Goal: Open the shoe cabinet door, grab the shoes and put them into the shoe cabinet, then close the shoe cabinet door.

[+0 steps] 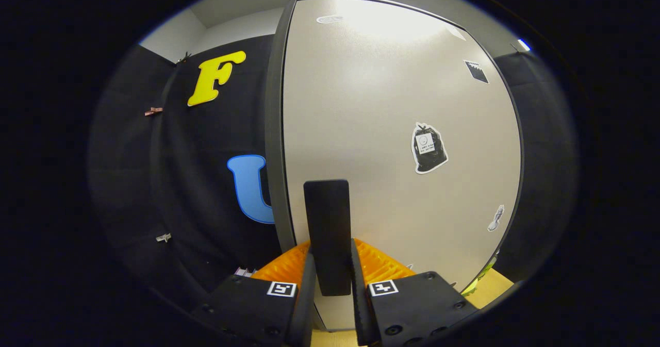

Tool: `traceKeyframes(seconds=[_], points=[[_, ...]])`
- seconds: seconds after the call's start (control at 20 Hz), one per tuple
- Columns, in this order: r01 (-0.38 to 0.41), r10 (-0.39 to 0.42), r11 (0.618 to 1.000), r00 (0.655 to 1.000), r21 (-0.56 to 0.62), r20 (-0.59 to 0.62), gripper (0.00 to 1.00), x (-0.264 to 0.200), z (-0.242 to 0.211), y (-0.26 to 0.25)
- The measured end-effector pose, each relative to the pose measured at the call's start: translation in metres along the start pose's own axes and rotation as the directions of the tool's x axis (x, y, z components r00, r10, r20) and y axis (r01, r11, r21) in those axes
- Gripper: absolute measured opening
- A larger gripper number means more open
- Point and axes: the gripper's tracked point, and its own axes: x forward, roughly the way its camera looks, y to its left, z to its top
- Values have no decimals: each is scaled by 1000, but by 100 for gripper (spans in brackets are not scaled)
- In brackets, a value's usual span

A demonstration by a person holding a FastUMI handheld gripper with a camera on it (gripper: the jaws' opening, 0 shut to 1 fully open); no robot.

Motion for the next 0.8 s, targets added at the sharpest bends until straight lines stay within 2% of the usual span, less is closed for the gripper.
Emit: traceKeyframes(seconds=[0.1, 0.15, 0.25, 0.3, 0.5, 0.8], points=[[4, -4, 1000, 1000, -5, 2, 36, 0, 0, 0], [2, -2, 1000, 1000, -6, 1, 31, 0, -1, 0], [-8, 8, 1000, 1000, 5, -9, 32, -1, -3, 1], [-11, 12, 1000, 1000, 5, -12, 23, -3, -1, 0], [-37, 37, 999, 999, 6, -32, 23, -13, -1, 0], [-93, 94, 996, 995, 11, -27, 23, -56, 1, -9]])
